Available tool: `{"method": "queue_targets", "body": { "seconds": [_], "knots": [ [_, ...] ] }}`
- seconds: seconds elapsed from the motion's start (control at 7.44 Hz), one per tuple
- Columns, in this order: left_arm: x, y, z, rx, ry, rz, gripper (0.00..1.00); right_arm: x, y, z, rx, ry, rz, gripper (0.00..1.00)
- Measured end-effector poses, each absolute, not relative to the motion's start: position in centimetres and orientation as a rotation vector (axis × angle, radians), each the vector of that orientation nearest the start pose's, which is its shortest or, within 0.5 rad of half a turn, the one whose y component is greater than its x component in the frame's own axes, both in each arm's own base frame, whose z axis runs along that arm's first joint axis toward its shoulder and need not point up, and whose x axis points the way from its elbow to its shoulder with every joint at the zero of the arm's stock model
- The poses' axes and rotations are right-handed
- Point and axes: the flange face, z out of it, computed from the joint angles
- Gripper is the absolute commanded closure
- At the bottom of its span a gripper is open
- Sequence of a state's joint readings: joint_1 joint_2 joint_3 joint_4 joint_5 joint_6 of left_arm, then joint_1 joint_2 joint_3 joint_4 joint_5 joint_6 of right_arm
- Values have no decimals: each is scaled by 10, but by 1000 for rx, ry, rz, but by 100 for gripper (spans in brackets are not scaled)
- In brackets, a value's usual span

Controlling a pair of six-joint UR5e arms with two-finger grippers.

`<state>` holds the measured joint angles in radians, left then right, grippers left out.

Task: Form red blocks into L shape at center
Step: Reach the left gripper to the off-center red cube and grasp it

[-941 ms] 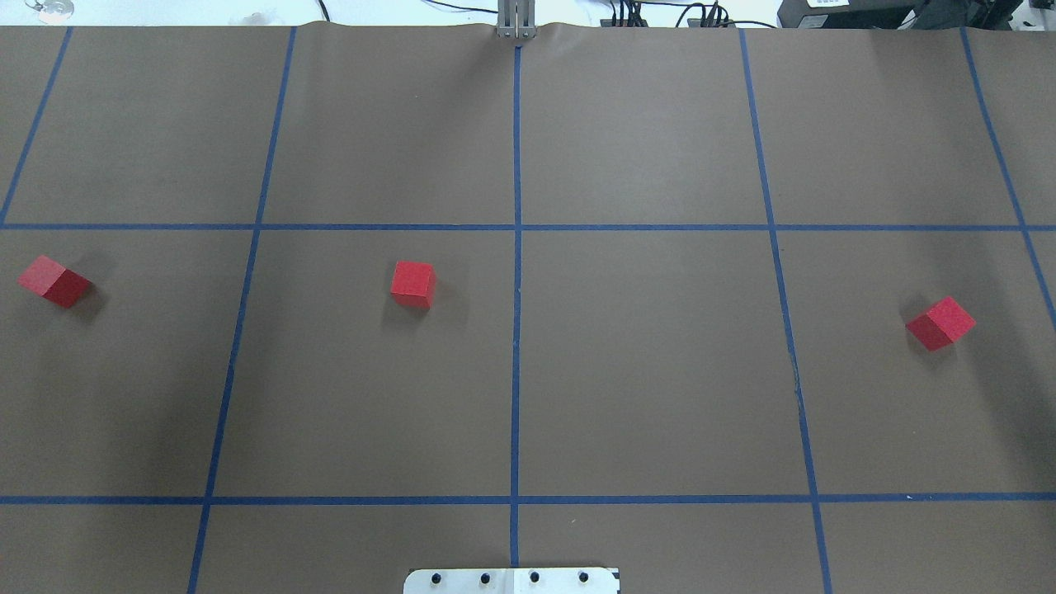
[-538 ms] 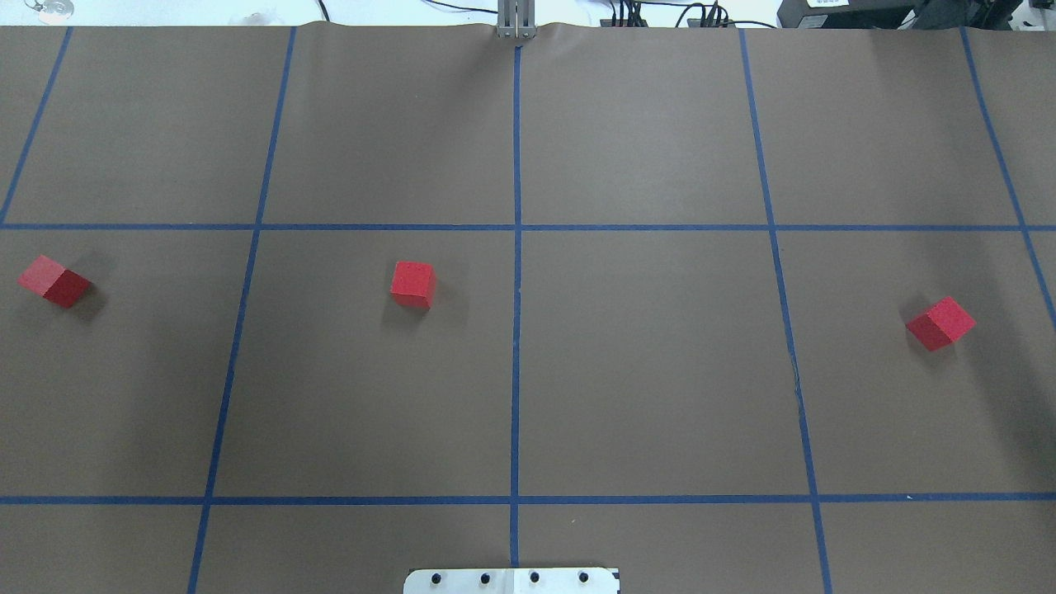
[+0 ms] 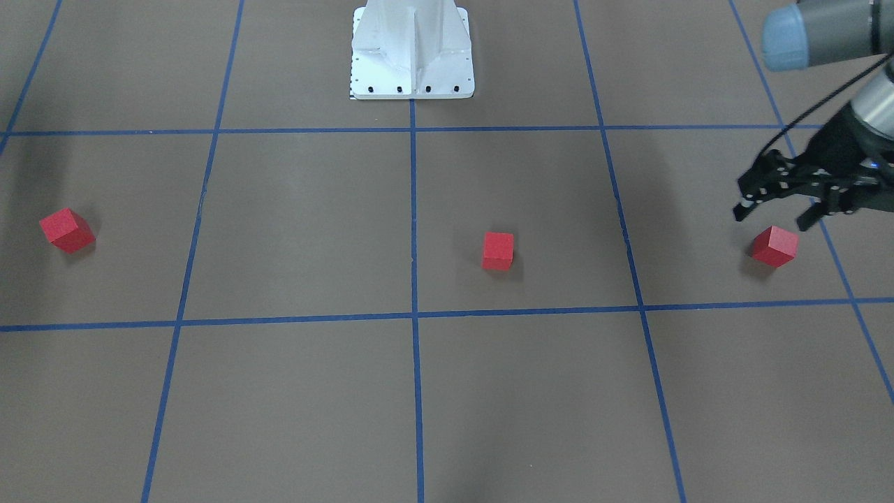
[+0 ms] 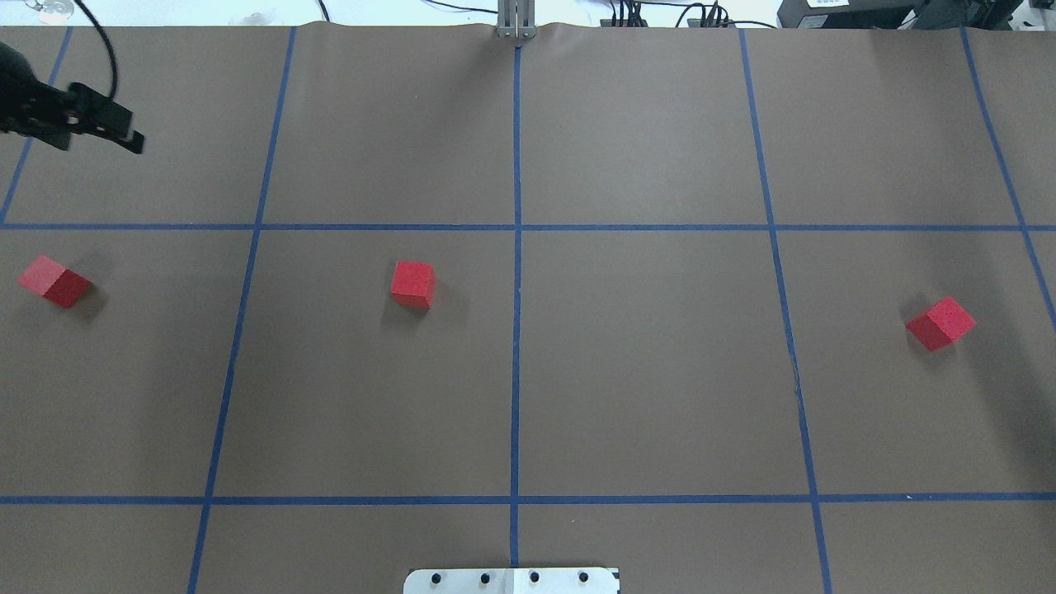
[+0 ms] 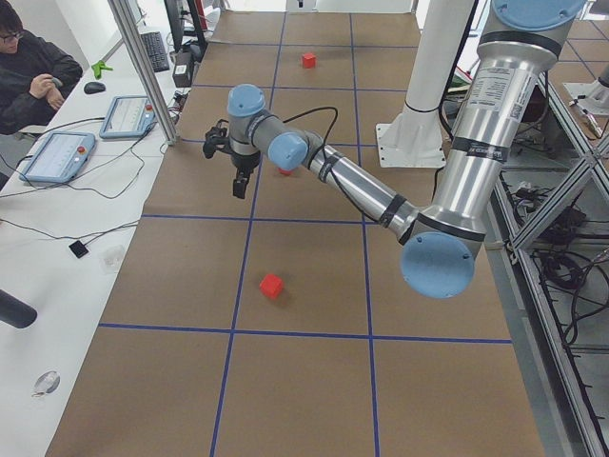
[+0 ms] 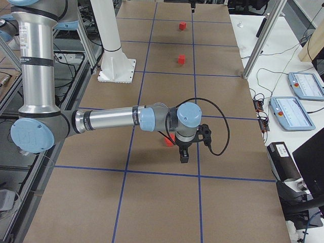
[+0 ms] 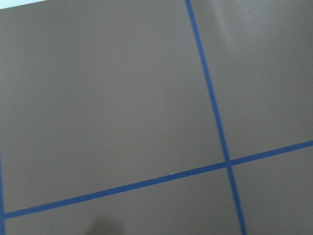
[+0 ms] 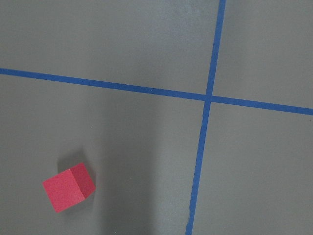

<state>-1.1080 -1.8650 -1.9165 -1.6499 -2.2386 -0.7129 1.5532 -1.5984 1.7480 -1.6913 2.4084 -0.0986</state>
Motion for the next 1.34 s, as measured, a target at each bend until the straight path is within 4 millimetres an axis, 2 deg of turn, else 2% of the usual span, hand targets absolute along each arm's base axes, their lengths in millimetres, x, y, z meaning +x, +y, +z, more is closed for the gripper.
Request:
{"method": "queue_targets", "body": {
  "seconds": [0.13, 0.27, 0.4, 0.54, 0.67, 0.94, 1.34],
  "knots": [
    [247, -518, 298, 220, 906, -22, 0, 51, -479, 593, 61, -836, -123, 1],
    [308, -499, 278, 234, 884, -35, 0, 50, -479, 593, 60, -835, -125, 1],
    [358, -488, 266, 249, 861, -57, 0, 50, -479, 594, 61, -835, -126, 1],
    [396, -483, 258, 255, 845, -79, 0, 50, -479, 593, 62, -835, -127, 1],
    [423, -483, 256, 268, 833, -89, 0, 50, -479, 592, 71, -835, -130, 1],
    [462, -491, 272, 328, 863, -93, 0, 50, -481, 593, 101, -833, -143, 1],
    [493, -480, 282, 338, 907, -73, 0, 50, -481, 595, 109, -831, -149, 1]
  ]
}}
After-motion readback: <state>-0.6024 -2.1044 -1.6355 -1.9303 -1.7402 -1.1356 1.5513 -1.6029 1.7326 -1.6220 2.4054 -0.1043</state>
